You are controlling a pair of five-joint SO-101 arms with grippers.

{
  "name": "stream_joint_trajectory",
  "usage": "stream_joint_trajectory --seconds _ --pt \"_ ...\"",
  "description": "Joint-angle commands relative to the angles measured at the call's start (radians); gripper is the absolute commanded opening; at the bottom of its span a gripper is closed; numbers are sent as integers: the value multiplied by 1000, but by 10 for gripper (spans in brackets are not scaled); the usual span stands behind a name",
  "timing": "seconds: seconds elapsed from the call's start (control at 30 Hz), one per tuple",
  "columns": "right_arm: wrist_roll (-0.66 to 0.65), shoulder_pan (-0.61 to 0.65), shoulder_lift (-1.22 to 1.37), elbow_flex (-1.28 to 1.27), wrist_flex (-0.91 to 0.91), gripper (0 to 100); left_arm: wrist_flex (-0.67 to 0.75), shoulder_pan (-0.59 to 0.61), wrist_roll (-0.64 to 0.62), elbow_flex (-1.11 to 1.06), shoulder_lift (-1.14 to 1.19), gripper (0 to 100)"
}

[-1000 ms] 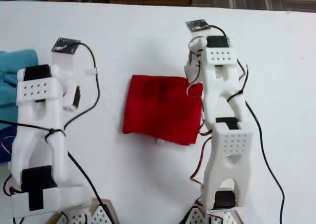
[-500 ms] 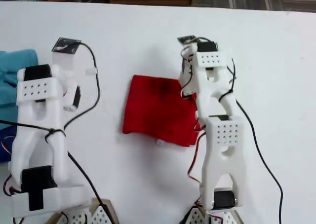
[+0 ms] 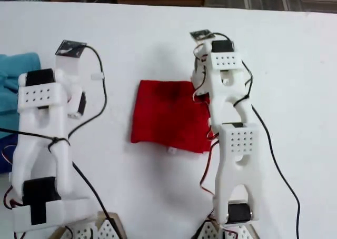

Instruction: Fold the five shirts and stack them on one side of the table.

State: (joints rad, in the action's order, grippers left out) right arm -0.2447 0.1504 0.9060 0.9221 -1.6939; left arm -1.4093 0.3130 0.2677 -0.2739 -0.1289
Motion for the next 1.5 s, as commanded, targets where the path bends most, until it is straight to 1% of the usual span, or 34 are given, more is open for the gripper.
stream_joint_trajectory --seconds 0.0,0.13,0.27,0.57,0.63,0.77,0.83,0.9,1.0,1.1,1.27,1.37,1.47 --pt "-61 8 -110 78 -12 19 11 8 5 2 -43 32" --pt "-133 7 -104 133 -12 19 8 8 5 2 -43 32" --pt "-175 4 -110 207 -12 19 8 8 5 2 -43 32" --pt "-183 5 -61 233 -16 22 6 8 -3 2 -49 32" --pt "-181 4 -58 239 -39 65 -2 9 -5 2 -49 32" --pt "-180 5 -90 233 -70 222 -38 9 -5 13 -51 32" --pt "-178 7 -110 232 -70 279 -38 12 -3 10 -51 32" --pt "-160 13 -130 232 -71 294 -35 28 -3 12 -51 32" --pt "-57 30 -173 216 -74 294 -31 48 0 12 -51 32" --pt "8 73 -239 118 -74 294 -31 52 2 12 -51 32" --pt "84 202 -386 -173 -70 294 -29 63 5 12 -51 32" --pt "84 303 -437 -287 -47 294 -8 98 5 12 -51 32" --pt "31 383 -437 -370 -39 294 -3 133 5 12 -51 32"
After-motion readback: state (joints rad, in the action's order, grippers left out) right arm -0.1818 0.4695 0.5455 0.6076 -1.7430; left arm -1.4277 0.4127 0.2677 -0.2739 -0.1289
